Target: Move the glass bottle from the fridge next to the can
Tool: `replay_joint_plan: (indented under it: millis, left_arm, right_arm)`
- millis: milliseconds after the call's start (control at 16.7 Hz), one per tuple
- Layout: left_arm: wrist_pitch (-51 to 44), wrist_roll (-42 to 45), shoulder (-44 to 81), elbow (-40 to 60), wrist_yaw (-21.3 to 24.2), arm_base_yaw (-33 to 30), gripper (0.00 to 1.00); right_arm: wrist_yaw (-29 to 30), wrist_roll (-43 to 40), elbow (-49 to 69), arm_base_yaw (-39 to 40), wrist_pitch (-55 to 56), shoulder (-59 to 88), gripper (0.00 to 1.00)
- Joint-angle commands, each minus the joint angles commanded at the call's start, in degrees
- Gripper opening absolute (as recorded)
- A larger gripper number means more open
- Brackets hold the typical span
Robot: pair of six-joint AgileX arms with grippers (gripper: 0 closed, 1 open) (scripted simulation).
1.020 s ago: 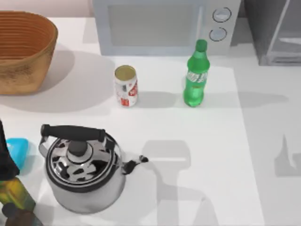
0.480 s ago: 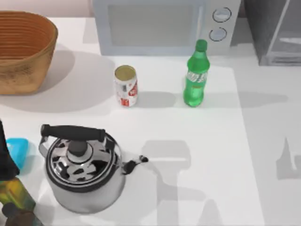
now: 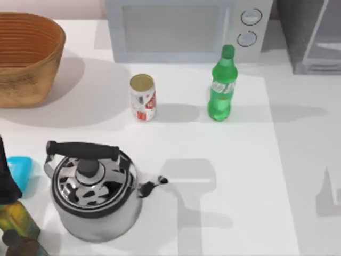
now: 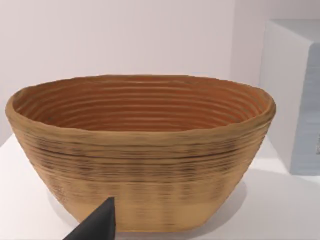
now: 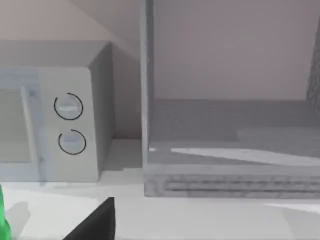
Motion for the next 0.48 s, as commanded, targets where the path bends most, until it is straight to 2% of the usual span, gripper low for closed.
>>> replay_joint_plan:
  millis: [480]
  left_arm:
    - [0.0,0.0,0.0,0.0,0.0,0.0,1.00]
  right_arm:
    - [0.3,-0.3,17.3,-0.6,-40.9,-21.1,1.00]
